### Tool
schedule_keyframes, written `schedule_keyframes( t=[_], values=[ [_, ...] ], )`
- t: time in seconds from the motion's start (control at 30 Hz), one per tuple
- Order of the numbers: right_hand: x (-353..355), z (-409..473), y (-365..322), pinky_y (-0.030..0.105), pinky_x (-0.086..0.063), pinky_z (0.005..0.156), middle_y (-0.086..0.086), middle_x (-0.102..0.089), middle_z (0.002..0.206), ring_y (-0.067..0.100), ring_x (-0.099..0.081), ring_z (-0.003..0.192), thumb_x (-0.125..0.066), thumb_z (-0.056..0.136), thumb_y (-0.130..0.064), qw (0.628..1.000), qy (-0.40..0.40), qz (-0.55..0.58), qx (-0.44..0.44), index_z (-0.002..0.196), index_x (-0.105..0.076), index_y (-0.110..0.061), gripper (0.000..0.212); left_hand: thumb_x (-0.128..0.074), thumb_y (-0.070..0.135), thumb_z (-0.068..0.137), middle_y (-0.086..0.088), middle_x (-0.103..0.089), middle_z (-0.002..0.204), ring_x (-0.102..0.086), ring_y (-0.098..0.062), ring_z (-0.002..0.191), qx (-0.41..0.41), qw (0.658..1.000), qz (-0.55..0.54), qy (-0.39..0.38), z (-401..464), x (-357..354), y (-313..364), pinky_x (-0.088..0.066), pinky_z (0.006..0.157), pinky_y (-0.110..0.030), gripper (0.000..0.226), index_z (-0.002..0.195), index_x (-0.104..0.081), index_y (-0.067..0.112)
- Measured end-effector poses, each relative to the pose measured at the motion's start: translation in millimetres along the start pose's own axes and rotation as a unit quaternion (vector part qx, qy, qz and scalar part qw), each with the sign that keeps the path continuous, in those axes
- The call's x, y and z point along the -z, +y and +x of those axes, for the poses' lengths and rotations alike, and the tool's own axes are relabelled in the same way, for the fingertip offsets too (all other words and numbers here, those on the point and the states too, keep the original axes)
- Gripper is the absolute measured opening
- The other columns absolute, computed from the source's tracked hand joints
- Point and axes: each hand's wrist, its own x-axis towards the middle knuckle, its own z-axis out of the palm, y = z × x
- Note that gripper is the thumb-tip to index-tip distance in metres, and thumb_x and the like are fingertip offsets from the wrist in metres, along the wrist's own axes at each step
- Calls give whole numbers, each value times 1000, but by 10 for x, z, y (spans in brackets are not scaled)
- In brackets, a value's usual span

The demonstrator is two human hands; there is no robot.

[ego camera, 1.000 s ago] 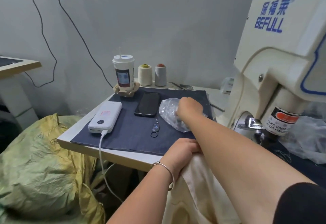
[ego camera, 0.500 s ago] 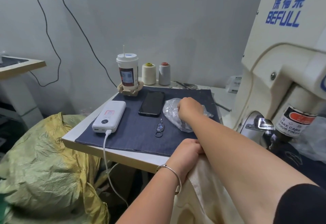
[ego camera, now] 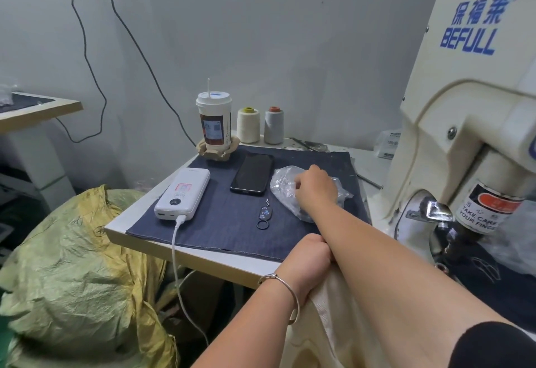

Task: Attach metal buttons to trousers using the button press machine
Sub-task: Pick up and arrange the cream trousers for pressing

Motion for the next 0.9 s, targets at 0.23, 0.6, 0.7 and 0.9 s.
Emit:
schedule_keyframes(
  t=[0.23,0.6,0.7,0.9],
  values=[
    [-12,-5,24,36,-48,80,7,-53,118,29,-53,106,-50,93,-16,1000,0,10,-10,107,-73,-18,27,-42,-7,82,5,-49,52,-41,-16,62,-10,1000,20,2,19,-12,-15,-34,60,-26,40,51,-52,16],
    [65,-82,62,36,-42,86,8,-51,117,28,-45,112,-53,93,-18,997,72,16,5,108,-69,-14,23,-48,-6,79,0,-56,58,-47,-15,62,-13,1000,19,-16,40,-27,-4,-40,64,-24,25,62,-59,9],
    [221,-144,49,35,-44,85,4,-51,116,25,-41,113,-53,95,-22,995,98,12,21,108,-70,-13,23,-51,-9,79,0,-66,63,-59,-17,67,-12,1000,8,-27,9,-37,3,-48,70,-24,33,60,-69,12],
    [606,-715,-63,35,-44,76,4,-55,102,21,-46,104,-62,91,-22,968,150,191,59,92,-73,-7,18,-42,-9,93,-3,-62,69,-53,-13,67,-4,1000,19,21,-61,-66,57,-45,61,-18,33,74,-62,9]
  ],
)
